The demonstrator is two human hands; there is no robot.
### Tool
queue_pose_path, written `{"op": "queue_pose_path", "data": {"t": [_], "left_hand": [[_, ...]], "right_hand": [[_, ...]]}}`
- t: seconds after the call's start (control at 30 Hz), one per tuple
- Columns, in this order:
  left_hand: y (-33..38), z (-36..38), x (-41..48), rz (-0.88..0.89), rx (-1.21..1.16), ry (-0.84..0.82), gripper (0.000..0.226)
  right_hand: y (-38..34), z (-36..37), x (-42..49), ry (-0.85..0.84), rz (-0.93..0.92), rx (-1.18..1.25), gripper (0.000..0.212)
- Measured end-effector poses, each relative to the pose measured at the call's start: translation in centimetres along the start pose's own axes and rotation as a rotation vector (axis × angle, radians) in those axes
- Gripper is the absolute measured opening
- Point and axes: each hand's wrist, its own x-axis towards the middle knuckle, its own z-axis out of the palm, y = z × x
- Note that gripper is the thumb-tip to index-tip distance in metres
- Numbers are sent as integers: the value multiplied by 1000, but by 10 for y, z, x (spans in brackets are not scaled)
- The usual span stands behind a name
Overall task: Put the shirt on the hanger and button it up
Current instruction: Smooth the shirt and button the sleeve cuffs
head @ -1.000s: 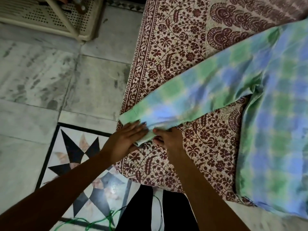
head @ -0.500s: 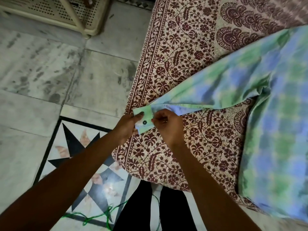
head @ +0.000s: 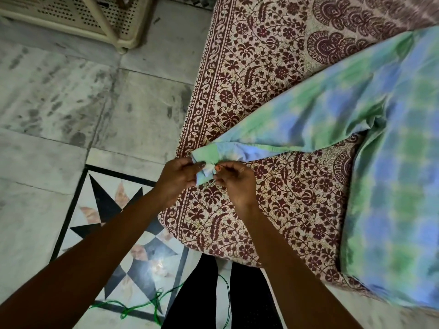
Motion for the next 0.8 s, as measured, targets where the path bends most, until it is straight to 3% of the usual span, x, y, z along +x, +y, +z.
{"op": "queue_pose_path", "data": {"t": [0.13, 0.17, 0.23, 0.3, 0.37, 0.43, 0.57, 0.67, 0.8], "left_hand": [[4, -5, 3, 6, -161, 123, 16], [5, -6, 4, 51, -102, 184, 17], [5, -5, 3, 237, 230, 311, 20], [3, 0, -3, 543, 638, 331, 32], [2, 6, -6, 842, 1055, 218, 44], [0, 11, -6, 962, 1272, 113, 43], [5, 23, -6, 785, 983, 219, 10], [14, 19, 6, 584, 650, 268, 14], [35, 14, 13, 531, 425, 211, 11]], "right_hand": [[-2, -8, -7, 15, 102, 356, 10], [0, -10, -8, 46, 122, 389, 9], [4, -13, -9, 92, 161, 373, 9], [5, -13, -11, 104, 157, 299, 10], [3, -10, -13, 118, 100, 243, 12], [0, -8, -14, 137, 4, 186, 19], [-9, -8, -17, 75, -93, 260, 21], [-9, -12, -14, 110, -40, 323, 21], [4, 2, -11, 66, 35, -74, 9]]}}
